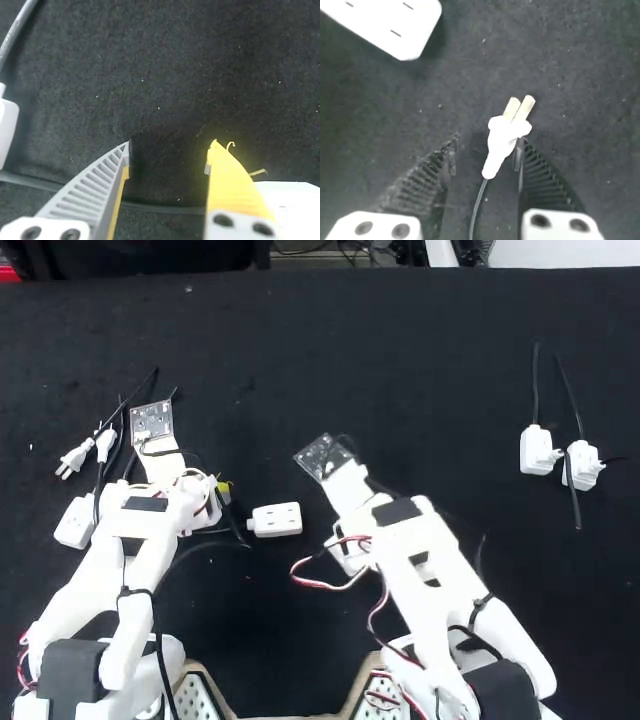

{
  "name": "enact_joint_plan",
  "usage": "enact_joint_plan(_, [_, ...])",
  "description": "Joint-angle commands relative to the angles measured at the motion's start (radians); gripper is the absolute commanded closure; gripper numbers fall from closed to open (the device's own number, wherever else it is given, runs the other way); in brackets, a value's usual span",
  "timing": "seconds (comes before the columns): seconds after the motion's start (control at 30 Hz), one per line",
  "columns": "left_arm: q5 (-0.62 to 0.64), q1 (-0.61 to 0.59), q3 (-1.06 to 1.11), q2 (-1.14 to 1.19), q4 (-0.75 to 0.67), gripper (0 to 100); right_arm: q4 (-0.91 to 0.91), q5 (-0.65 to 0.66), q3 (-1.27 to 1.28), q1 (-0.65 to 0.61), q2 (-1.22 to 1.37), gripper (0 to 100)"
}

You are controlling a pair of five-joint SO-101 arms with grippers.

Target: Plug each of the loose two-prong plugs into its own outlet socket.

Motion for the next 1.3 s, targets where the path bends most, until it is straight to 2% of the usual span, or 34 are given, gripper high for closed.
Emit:
enact_joint_plan(0.0, [0.003, -0.007, -0.007, -0.028, -0.008, 76, -0.153, 0.003, 0.071, 0.038, -0.027, 83.4])
enact_joint_plan(0.2, [0.003, -0.007, -0.007, -0.031, -0.008, 76, -0.184, 0.132, 0.081, 0.143, -0.027, 83.6])
enact_joint_plan(0.4, [0.003, -0.007, -0.007, -0.031, -0.008, 76, -0.193, 0.201, 0.077, 0.178, -0.027, 84.2])
enact_joint_plan(0.6, [0.003, -0.008, -0.007, -0.031, -0.008, 76, -0.189, 0.203, 0.079, 0.173, -0.027, 97.6])
enact_joint_plan(0.77, [0.003, -0.008, -0.007, -0.032, -0.008, 76, -0.176, 0.201, 0.073, 0.198, -0.036, 98.8])
enact_joint_plan(0.83, [0.003, -0.008, -0.007, -0.032, -0.008, 76, -0.121, 0.201, 0.039, 0.203, -0.048, 98.8])
enact_joint_plan(0.93, [0.003, -0.008, -0.007, -0.032, -0.008, 76, 0.057, 0.176, -0.056, 0.158, -0.084, 98.8])
enact_joint_plan(1.0, [0.003, -0.008, -0.007, -0.032, -0.008, 76, 0.187, 0.187, -0.12, 0.12, -0.099, 98.8])
enact_joint_plan(1.07, [0.003, -0.008, -0.007, -0.032, -0.008, 76, 0.232, 0.222, -0.133, 0.081, -0.099, 98.8])
enact_joint_plan(1.17, [0.003, -0.008, -0.007, -0.032, -0.008, 76, 0.137, 0.255, -0.058, 0.06, -0.067, 98.7])
enact_joint_plan(1.27, [0.003, -0.008, -0.007, -0.032, -0.006, 76, 0.003, 0.219, 0.027, 0.061, -0.01, 98.2])
